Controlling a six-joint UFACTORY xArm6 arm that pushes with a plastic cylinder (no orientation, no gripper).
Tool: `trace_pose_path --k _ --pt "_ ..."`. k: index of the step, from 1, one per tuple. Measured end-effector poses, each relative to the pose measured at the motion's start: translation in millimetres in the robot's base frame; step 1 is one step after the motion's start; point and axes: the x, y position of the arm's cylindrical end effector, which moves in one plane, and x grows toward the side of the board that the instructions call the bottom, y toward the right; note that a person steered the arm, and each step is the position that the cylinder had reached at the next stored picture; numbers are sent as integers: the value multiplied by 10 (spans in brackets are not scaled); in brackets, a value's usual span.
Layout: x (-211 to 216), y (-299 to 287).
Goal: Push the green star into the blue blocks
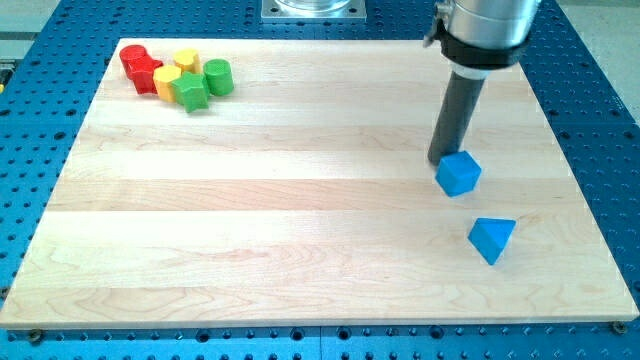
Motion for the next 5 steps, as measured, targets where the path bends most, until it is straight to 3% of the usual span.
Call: trace_pose_path --k 1,2,3,4,5 --pt "-56 -145" --pt "493 239" --pt "436 182" --pt "214 -422" --pt "162 -1609"
